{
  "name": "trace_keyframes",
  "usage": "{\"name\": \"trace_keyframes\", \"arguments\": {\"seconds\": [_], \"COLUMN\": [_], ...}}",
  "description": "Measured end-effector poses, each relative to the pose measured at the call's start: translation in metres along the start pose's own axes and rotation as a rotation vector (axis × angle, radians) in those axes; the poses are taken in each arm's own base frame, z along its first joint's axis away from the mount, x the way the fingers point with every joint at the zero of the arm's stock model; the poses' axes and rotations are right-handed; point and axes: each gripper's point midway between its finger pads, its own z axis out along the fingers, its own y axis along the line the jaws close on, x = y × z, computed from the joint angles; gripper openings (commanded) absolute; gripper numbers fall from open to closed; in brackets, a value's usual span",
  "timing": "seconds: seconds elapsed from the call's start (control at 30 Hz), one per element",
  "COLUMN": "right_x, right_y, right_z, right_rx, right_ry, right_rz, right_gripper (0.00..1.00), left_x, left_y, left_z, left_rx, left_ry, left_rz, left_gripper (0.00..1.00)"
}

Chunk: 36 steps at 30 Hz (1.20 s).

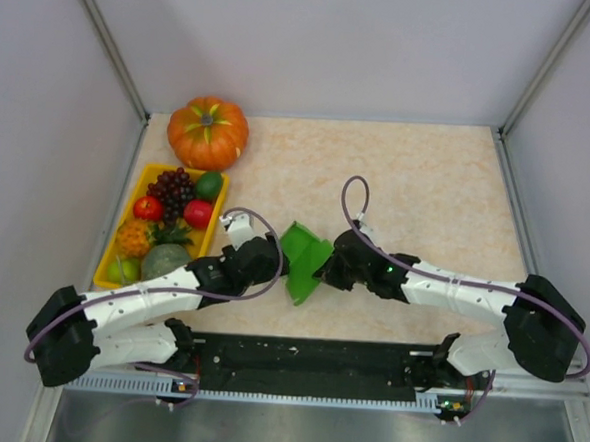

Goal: Fold the paper box

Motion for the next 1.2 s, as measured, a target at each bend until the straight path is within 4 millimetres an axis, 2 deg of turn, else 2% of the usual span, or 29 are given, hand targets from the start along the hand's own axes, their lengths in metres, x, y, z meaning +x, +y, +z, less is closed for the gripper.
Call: {"name": "trace_keyframes", "arguments": {"seconds": [0.07, 0.2, 0.27, 0.37, 0.4, 0.5, 0.57, 0.67, 0.8, 0.97, 1.13, 1.2], "right_x": [-0.007, -0.034, -0.048, -0.064, -0.069, -0.077, -0.080, -0.077, -0.077, -0.081, -0.081, -0.080], "right_y": [-0.009, -0.035, -0.047, -0.053, -0.054, -0.056, -0.059, -0.074, -0.078, -0.066, -0.043, -0.037], "right_z": [-0.003, -0.014, -0.026, -0.045, -0.054, -0.071, -0.074, -0.082, -0.091, -0.099, -0.105, -0.104], "right_rx": [0.045, 0.134, 0.178, 0.215, 0.235, 0.296, 0.328, 0.381, 0.382, 0.313, 0.192, 0.159], "right_ry": [0.015, 0.048, 0.075, 0.125, 0.150, 0.232, 0.278, 0.342, 0.379, 0.360, 0.306, 0.299], "right_rz": [-0.035, -0.110, -0.167, -0.275, -0.326, -0.469, -0.547, -0.636, -0.745, -0.889, -0.989, -1.012], "right_gripper": [0.00, 0.00, 0.00, 0.04, 0.00, 0.00, 0.00, 0.00, 0.00, 0.00, 0.00, 0.00], "left_x": [-0.004, -0.026, -0.036, -0.043, -0.042, -0.037, -0.030, -0.024, -0.035, -0.045, -0.024, -0.016], "left_y": [-0.011, -0.038, -0.044, -0.043, -0.042, -0.043, -0.043, -0.045, -0.064, -0.093, -0.115, -0.118], "left_z": [-0.013, -0.062, -0.084, -0.096, -0.096, -0.091, -0.083, -0.071, -0.056, -0.036, -0.022, -0.022], "left_rx": [0.073, 0.320, 0.417, 0.459, 0.455, 0.460, 0.467, 0.471, 0.533, 0.700, 0.875, 0.916], "left_ry": [0.013, -0.008, -0.032, -0.031, -0.016, 0.034, 0.079, 0.139, 0.200, 0.310, 0.507, 0.562], "left_rz": [0.014, 0.049, 0.080, 0.137, 0.164, 0.240, 0.288, 0.336, 0.326, 0.232, 0.157, 0.151], "left_gripper": [0.91, 0.89, 0.85, 0.84, 0.86, 0.92, 0.94, 0.95, 0.94, 0.90, 0.87, 0.81]}}
